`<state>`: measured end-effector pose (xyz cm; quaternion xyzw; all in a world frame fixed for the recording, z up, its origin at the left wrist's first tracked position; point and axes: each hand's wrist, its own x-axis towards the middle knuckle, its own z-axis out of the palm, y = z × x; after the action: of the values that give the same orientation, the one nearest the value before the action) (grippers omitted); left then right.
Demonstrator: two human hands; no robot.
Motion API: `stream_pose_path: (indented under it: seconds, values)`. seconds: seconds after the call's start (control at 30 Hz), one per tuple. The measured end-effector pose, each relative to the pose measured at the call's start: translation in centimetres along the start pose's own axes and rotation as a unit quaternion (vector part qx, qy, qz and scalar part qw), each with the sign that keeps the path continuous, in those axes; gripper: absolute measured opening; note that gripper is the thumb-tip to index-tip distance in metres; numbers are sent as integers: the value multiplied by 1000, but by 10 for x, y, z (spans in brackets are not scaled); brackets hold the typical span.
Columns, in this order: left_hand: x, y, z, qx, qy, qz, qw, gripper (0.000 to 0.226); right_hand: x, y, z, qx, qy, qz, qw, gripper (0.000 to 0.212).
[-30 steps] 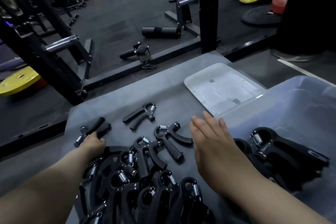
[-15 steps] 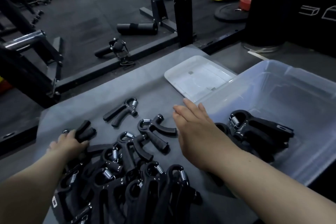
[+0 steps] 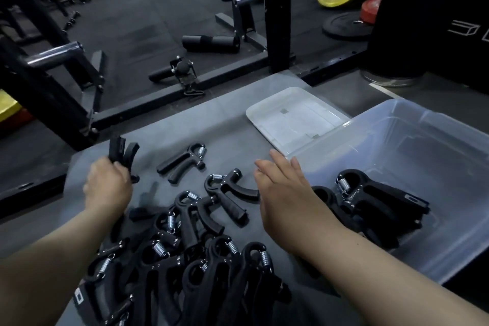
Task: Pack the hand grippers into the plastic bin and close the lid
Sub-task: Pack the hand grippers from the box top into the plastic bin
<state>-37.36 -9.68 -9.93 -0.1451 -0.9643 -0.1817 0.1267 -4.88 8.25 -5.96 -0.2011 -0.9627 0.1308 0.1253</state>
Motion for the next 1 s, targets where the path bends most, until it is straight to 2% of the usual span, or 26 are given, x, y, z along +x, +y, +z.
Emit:
stream_pose_path:
  seconds: [0.07,0.13,0.2,0.27,0.33,0.43,0.5,0.53,0.73,0.87,0.93,1.0]
  values:
    - [-1,25,-16,-101,-22,-15,995,22,0,0,0,7,3,0,1000,60]
    - [-3,51,-30,-197,-41,-79,976,24,1,0,-4,11,-12,3,1000,62]
    - [-7,74,-42,-324,-85,-194,922,28,2,-2,-8,8,-47,11,999,64]
    - [-15,88,-57,-433,-145,-268,848,18,3,-4,-12,3,-73,18,997,67]
    - [-27,100,-77,-461,-181,-275,824,15,3,-6,-15,-1,-82,20,996,69]
    - [-55,121,-112,-446,-267,-245,819,19,1,-3,-19,6,-92,18,996,68]
    - [-73,136,-138,-419,-311,-227,822,10,0,0,-23,20,-109,14,994,63]
    - [-81,143,-149,-407,-315,-223,828,6,0,2,-25,31,-120,9,992,60]
    - [-121,187,-197,-372,-292,-208,856,14,5,6,-28,94,-145,-2,985,53]
    - [-144,216,-210,-330,-293,-195,876,23,6,17,-42,189,-157,-8,969,63]
    - [-154,231,-210,-309,-291,-193,885,27,5,30,-60,310,-144,20,940,71]
    - [-163,247,-208,-301,-304,-183,885,23,4,48,-79,393,-131,39,909,92]
